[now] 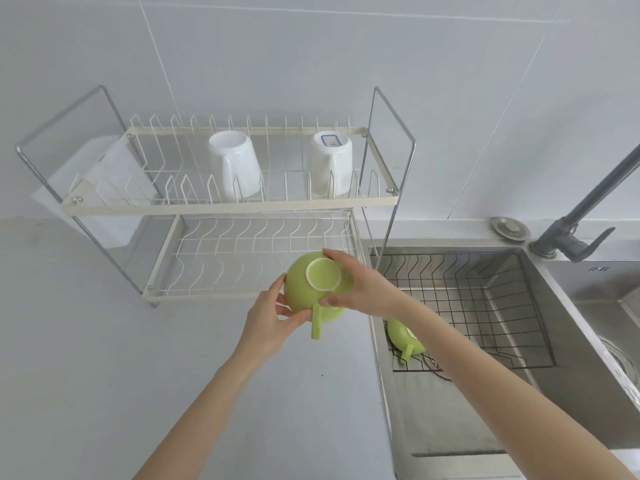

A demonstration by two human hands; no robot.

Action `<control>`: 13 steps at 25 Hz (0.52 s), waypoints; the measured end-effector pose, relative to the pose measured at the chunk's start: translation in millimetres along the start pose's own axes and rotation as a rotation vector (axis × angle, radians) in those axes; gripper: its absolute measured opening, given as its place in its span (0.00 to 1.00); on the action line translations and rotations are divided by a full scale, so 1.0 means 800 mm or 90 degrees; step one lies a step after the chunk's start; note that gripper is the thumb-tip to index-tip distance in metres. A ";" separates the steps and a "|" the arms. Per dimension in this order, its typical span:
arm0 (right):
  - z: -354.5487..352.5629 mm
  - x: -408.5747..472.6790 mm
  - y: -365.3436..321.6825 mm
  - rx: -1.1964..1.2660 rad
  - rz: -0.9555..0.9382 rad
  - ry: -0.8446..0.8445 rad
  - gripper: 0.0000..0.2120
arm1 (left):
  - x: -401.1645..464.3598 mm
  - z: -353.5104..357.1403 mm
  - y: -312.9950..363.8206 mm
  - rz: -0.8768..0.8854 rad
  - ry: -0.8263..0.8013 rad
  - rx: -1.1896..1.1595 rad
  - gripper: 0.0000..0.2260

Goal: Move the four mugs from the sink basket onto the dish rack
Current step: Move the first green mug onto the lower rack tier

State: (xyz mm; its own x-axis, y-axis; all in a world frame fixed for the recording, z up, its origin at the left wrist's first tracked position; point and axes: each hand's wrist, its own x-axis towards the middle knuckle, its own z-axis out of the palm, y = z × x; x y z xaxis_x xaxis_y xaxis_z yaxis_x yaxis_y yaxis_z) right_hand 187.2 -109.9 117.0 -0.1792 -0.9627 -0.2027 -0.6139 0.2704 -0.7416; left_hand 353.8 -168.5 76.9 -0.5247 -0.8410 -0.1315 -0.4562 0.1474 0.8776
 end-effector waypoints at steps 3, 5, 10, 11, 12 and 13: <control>-0.004 0.030 -0.008 -0.004 0.024 -0.012 0.39 | 0.028 -0.008 0.001 0.002 -0.007 0.003 0.33; -0.006 0.050 -0.010 -0.006 0.039 -0.012 0.40 | 0.046 -0.012 0.001 0.010 -0.006 0.020 0.32; -0.015 0.095 -0.004 0.013 0.087 -0.029 0.41 | 0.089 -0.017 -0.004 0.011 -0.009 0.077 0.31; -0.016 0.102 -0.003 0.015 0.091 -0.031 0.41 | 0.095 -0.016 -0.006 0.009 -0.012 0.093 0.31; -0.015 0.108 -0.001 0.010 0.095 -0.035 0.41 | 0.102 -0.014 -0.009 0.002 -0.014 0.104 0.32; -0.014 0.113 0.001 -0.003 0.096 -0.038 0.41 | 0.106 -0.010 -0.012 -0.010 -0.014 0.113 0.32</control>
State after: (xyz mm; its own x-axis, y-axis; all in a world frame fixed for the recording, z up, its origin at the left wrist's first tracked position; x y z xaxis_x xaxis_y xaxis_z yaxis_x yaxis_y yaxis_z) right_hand 161.8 -196.5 105.6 -0.2239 -0.9102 -0.3484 -0.5876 0.4112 -0.6969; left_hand 319.5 -245.9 60.9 -0.5313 -0.8328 -0.1554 -0.5823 0.2258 0.7810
